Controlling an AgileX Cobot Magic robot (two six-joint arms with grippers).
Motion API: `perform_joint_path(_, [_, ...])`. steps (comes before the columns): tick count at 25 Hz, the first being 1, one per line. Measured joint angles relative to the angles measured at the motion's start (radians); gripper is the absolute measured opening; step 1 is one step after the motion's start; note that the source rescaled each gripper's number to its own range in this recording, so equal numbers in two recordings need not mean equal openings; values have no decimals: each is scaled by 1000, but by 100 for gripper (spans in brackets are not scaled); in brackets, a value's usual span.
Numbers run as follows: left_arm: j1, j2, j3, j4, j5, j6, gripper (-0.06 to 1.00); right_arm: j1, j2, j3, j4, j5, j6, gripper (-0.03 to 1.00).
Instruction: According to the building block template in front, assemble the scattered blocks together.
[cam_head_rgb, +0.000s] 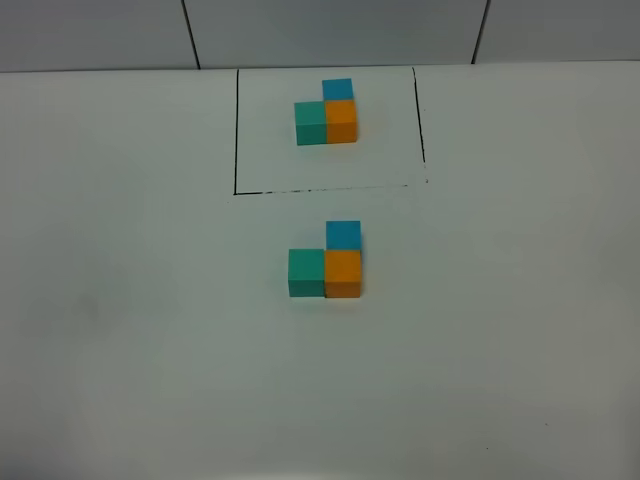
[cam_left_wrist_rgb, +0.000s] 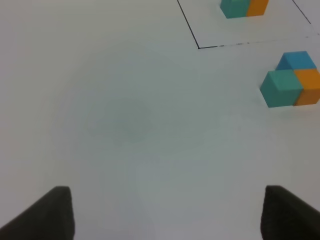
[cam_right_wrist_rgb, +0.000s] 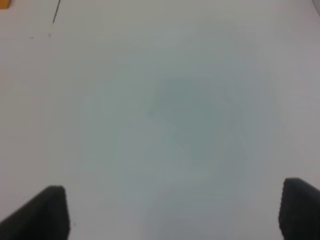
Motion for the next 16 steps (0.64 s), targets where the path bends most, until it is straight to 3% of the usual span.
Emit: perform_joint_path(16, [0, 0, 0, 0, 0, 0, 88, 0, 0, 0, 0, 0, 0, 72])
